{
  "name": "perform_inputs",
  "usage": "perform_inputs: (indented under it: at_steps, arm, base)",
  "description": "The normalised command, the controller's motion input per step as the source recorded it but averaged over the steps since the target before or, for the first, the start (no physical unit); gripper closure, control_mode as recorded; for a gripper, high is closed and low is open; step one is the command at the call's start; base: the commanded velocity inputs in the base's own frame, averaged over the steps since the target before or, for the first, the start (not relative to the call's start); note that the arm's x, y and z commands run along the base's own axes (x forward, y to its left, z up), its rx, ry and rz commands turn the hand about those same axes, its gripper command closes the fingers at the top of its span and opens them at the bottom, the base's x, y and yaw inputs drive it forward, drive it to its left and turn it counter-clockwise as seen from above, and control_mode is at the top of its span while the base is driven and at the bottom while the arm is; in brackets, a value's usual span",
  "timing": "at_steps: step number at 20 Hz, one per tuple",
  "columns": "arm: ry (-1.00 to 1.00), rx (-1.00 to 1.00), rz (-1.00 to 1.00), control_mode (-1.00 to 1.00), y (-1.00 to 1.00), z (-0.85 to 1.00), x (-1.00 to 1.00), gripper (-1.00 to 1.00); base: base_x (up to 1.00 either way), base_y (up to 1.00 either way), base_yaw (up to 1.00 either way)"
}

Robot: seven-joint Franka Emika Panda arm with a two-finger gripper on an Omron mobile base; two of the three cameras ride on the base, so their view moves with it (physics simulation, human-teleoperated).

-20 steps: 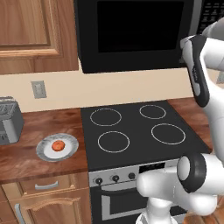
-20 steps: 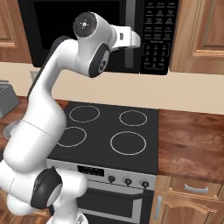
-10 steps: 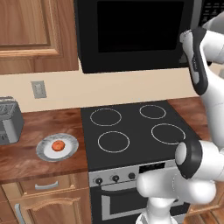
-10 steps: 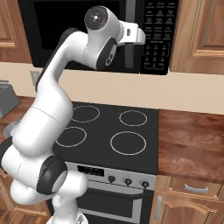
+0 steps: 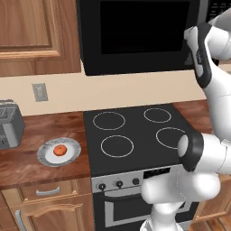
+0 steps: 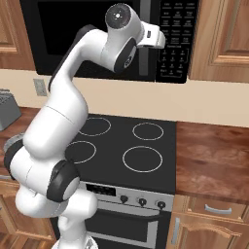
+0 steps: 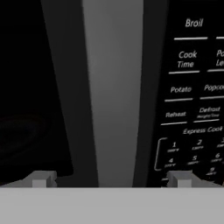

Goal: Pick the squash from the counter and place it in the microwave. Then turn on the microwave.

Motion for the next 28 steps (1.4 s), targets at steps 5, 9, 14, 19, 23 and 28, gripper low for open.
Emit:
perform_inputs:
  at_steps: [5,9,14,19,23,28]
  arm:
    - [0.0,0.01,0.0,-1.0,-0.09,0.01,0.28,-1.0]
    - [0.0,0.0,0.0,-1.0,-0.09,0.05,0.25,-1.0]
    - [0.0,0.0,0.0,-1.0,-0.01,0.0,0.23,-1.0]
    - [0.0,0.0,0.0,-1.0,0.0,0.0,0.23,-1.0]
    - [0.0,0.0,0.0,-1.0,0.0,0.0,0.22,-1.0]
    - [0.0,0.0,0.0,-1.0,0.0,0.0,0.19,1.0]
  base:
    - [0.0,0.0,0.0]
    - [0.0,0.0,0.0]
    - [0.0,0.0,0.0]
    - [0.0,0.0,0.0]
    - [0.0,0.0,0.0]
    - [0.0,0.0,0.0]
